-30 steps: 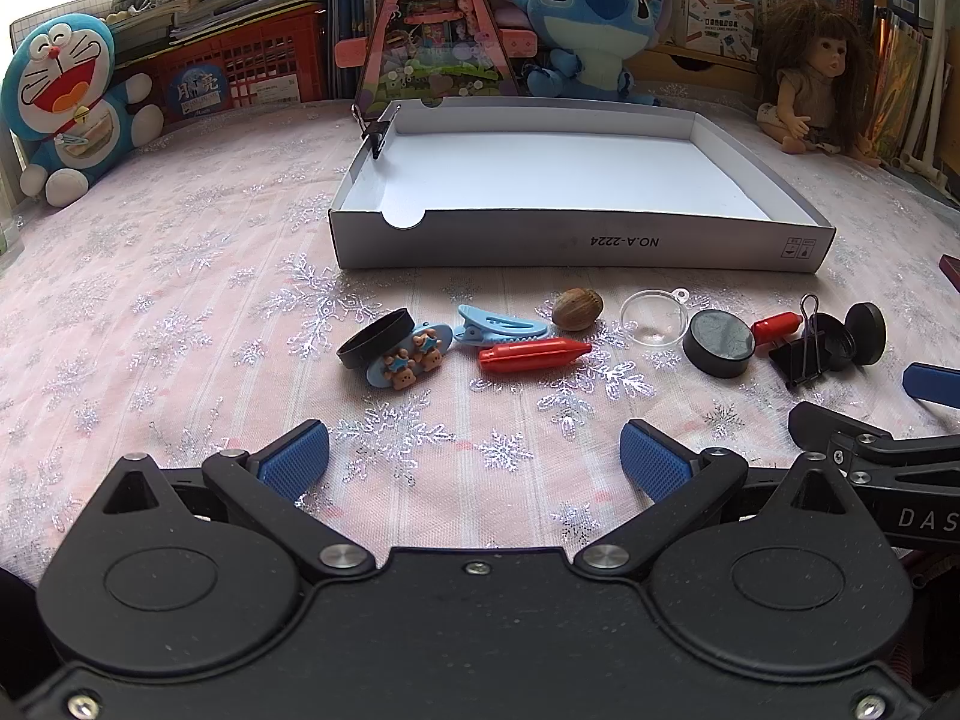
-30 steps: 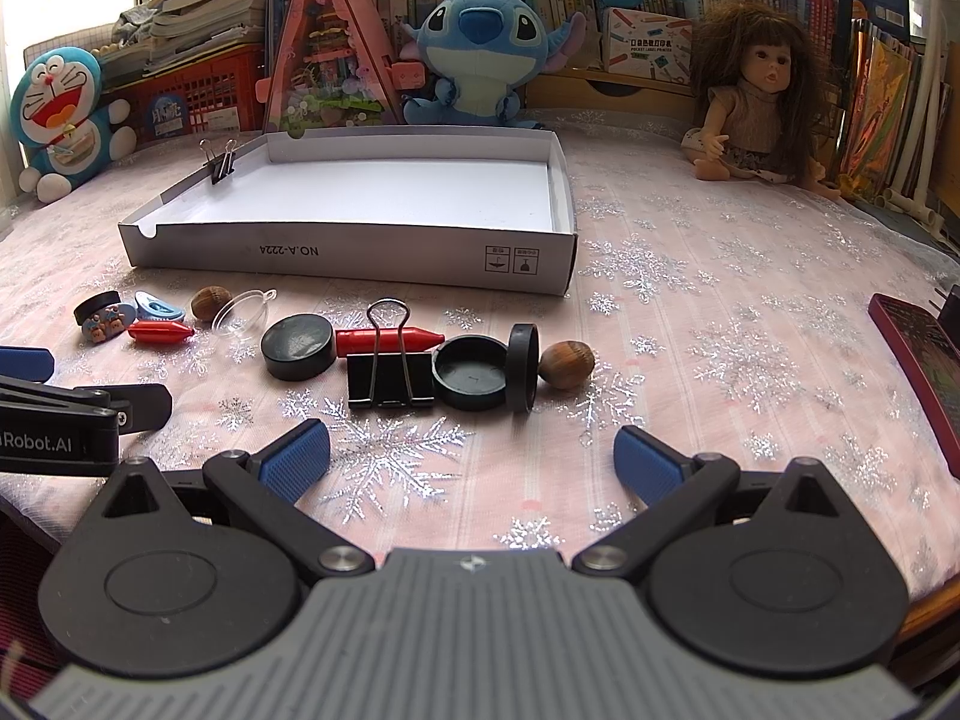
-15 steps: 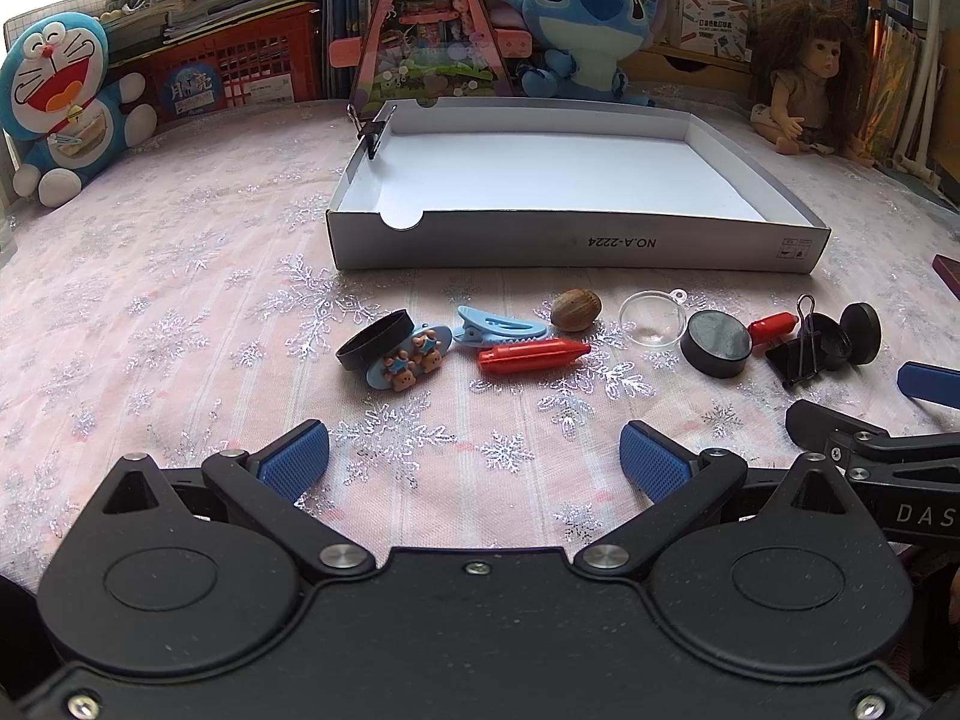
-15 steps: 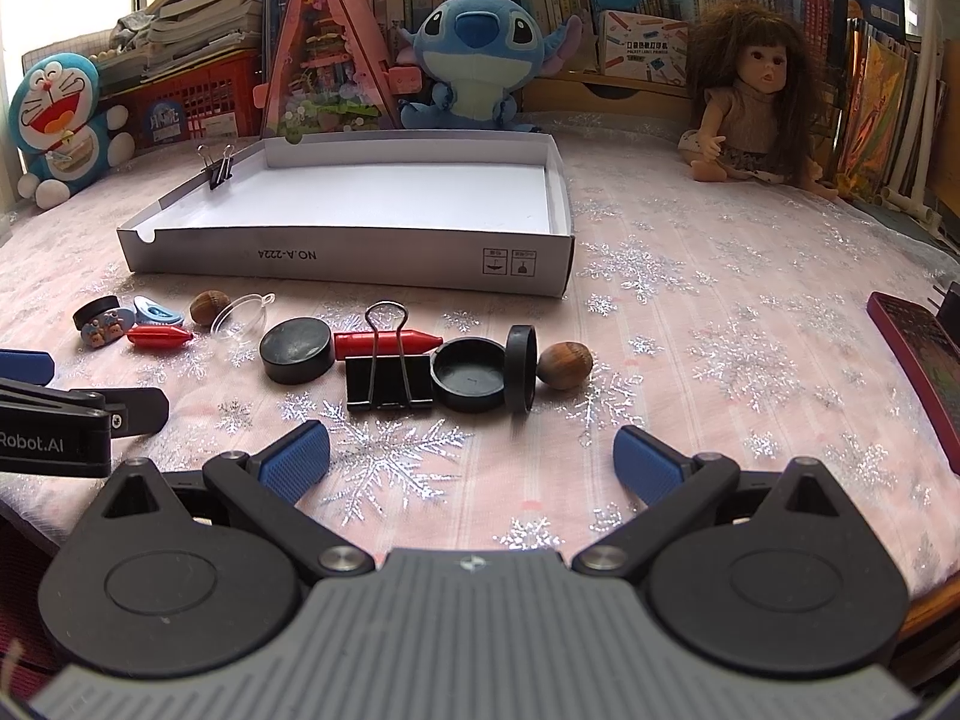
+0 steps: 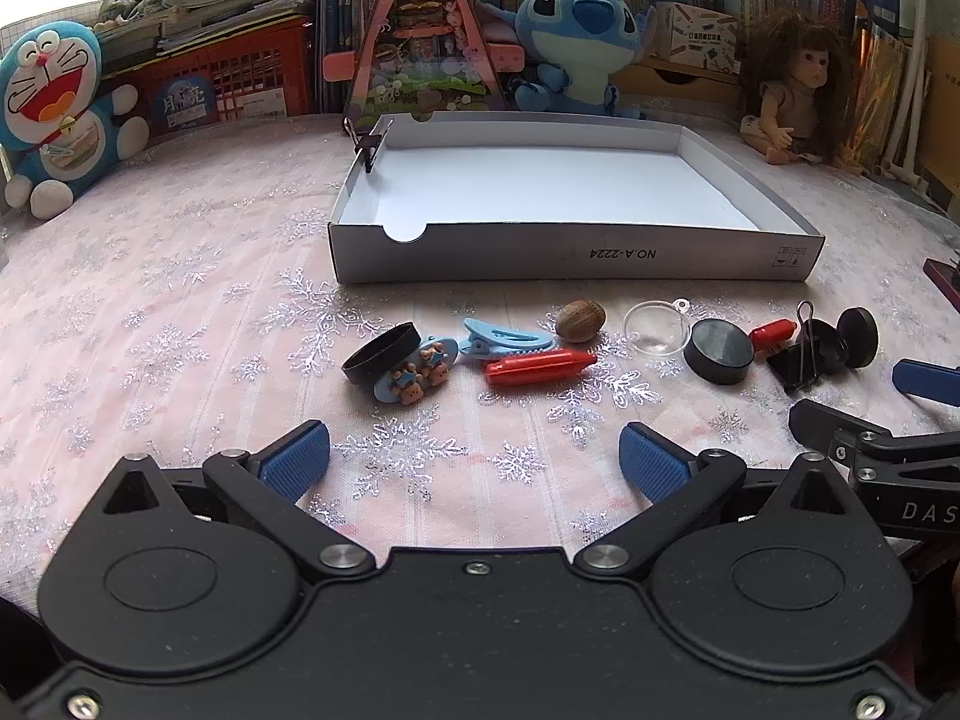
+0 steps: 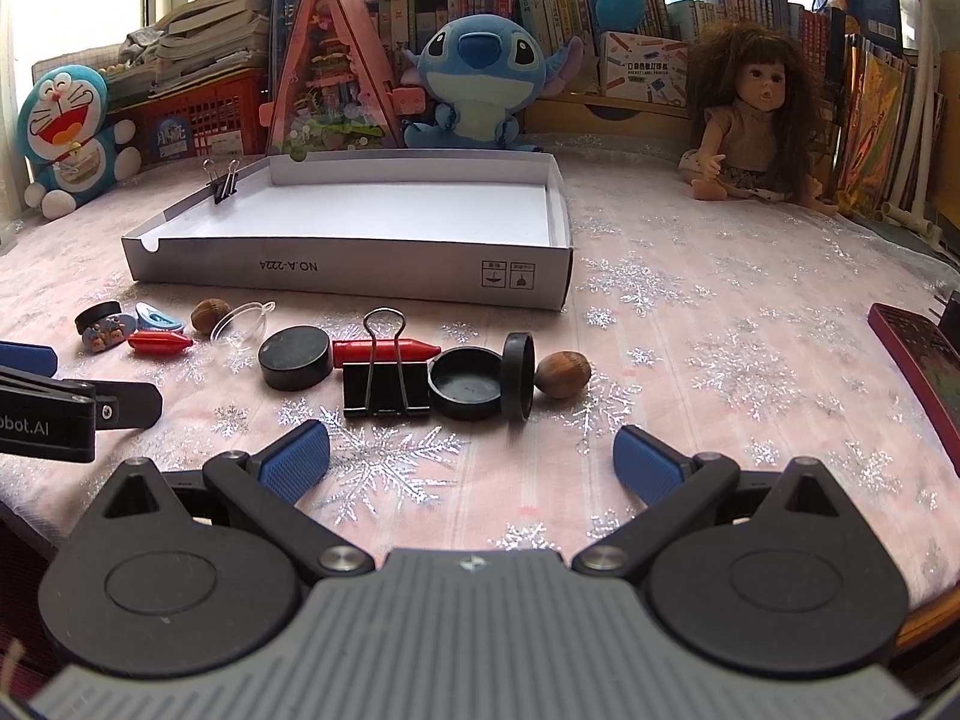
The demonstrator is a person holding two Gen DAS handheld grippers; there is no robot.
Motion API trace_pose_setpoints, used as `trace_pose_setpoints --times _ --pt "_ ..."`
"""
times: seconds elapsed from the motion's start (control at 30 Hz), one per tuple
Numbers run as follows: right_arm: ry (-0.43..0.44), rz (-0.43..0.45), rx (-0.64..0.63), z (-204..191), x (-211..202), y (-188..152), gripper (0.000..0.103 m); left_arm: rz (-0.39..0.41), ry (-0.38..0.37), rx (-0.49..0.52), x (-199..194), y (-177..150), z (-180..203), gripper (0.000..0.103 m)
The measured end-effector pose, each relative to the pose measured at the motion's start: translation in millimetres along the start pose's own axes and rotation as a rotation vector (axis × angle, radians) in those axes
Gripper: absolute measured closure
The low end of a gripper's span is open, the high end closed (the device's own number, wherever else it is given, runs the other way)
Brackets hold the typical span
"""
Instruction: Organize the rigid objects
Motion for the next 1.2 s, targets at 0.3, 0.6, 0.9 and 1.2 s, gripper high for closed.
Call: trace_pose_setpoints --times 0.3,0.6,0.9,1.2 --pt "0.036 0.076 0.073 18.9 -11.2 4.9 0.014 0.021 -0.038 -0.038 -9.2 7.8 -10.0 0.053" --pt "-0.048 0.109 0.120 41.3 -17.4 7.7 0.059 0.022 -0.035 -0.100 -7.6 16.9 -25.4 0.076" --pt "-0.113 0.075 0.145 54.5 -17.8 3.0 0.066 0.022 -0.036 -0.102 -7.1 17.4 -25.3 0.077" --pt "-0.075 0.083 0.052 35.9 -16.6 7.6 0.062 0.022 -0.038 -0.099 -6.5 17.4 -24.4 0.077"
Point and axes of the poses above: each gripper's, at about its wrist camera, not at the fingertips, and x roughly the way its jaws point, z to its right, y to its top, the point moved 3 cm from there along x, roughly the way its jaws point, and after that the axes turned 11 degrees about -x, right-handed, at the moved point
